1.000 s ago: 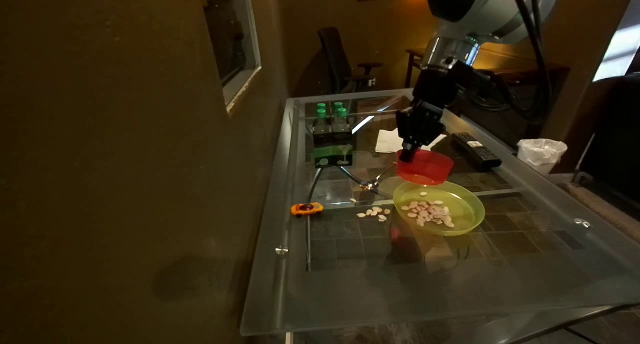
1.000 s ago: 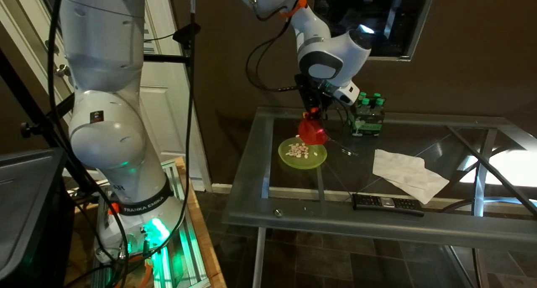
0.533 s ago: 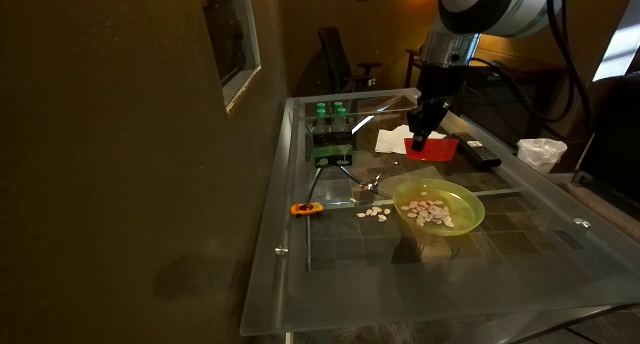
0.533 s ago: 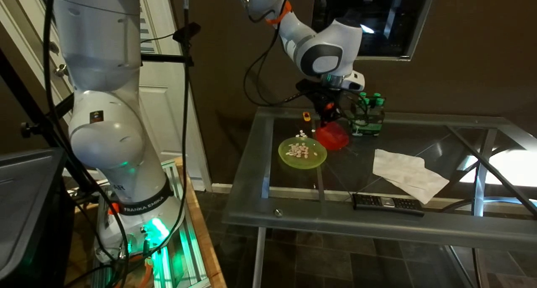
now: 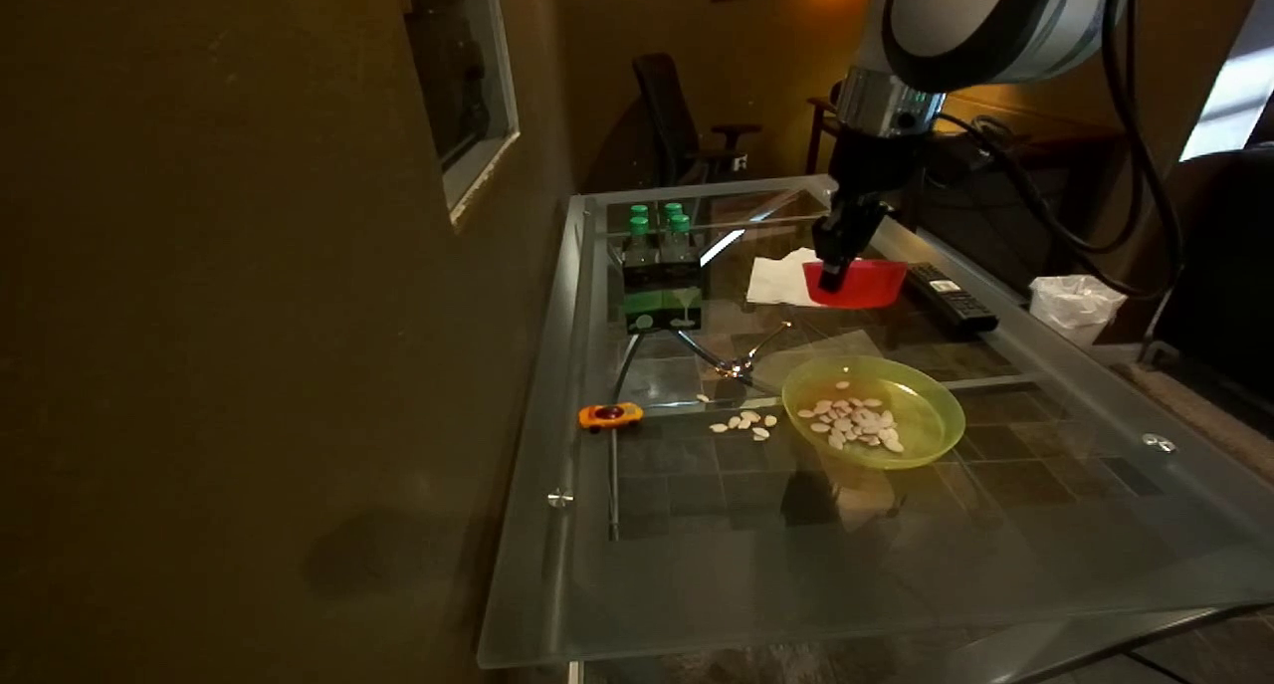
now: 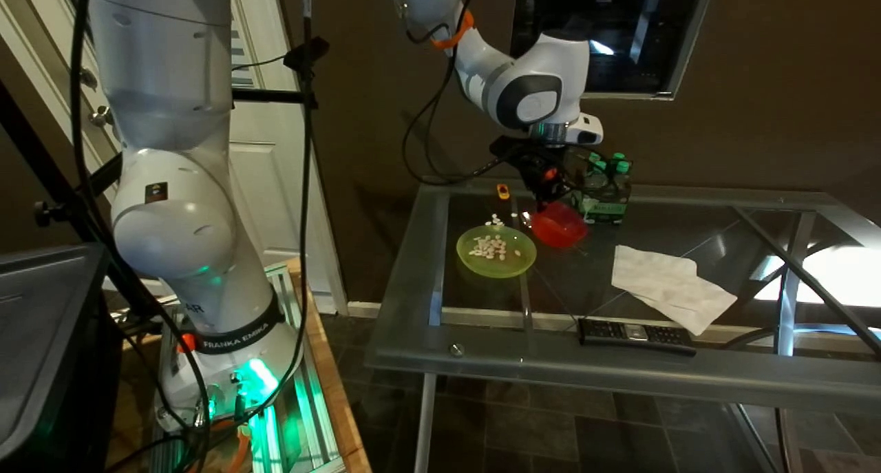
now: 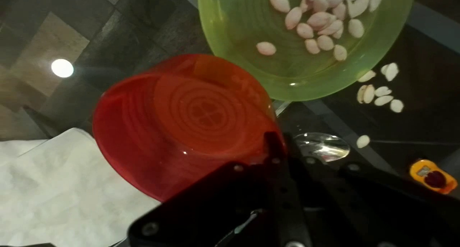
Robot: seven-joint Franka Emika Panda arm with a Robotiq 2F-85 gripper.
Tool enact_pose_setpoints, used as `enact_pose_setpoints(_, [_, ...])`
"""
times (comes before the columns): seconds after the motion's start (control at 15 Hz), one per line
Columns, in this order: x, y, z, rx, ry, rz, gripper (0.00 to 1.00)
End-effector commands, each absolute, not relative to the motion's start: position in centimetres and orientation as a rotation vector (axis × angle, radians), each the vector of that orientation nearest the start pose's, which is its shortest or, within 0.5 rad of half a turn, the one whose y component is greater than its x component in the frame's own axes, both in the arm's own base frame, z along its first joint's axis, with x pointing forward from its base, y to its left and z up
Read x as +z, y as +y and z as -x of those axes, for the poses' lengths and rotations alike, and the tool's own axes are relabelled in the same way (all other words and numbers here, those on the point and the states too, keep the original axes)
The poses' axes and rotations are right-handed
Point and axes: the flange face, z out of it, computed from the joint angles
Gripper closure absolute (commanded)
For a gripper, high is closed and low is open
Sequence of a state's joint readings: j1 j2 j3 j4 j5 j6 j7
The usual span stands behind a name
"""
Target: Pick up the red bowl from the counter and pour it's contents on the yellow bowl
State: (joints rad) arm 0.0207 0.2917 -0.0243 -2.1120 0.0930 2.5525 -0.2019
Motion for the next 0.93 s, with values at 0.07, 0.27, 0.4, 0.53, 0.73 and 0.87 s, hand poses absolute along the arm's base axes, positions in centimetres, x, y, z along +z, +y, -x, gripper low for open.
enact_pose_setpoints(0.07, [25.1,-1.7,-60.2,-0.421,-0.185,3.195,0.99])
enact_pose_setpoints(0.27, [22.6,-2.9,-60.7,-0.530,-0.163,3.230,0.99])
enact_pose_setpoints(0.4, [20.9,-3.2,-60.7,-0.559,-0.171,3.243,0.99])
enact_pose_setpoints(0.53, [19.5,-2.9,-60.5,-0.521,-0.186,3.245,0.71])
enact_pose_setpoints(0.73, [20.6,-1.9,-60.4,-0.523,-0.224,3.251,0.57])
enact_pose_setpoints(0.87, [23.7,-1.2,-59.8,-0.544,-0.246,3.305,0.45])
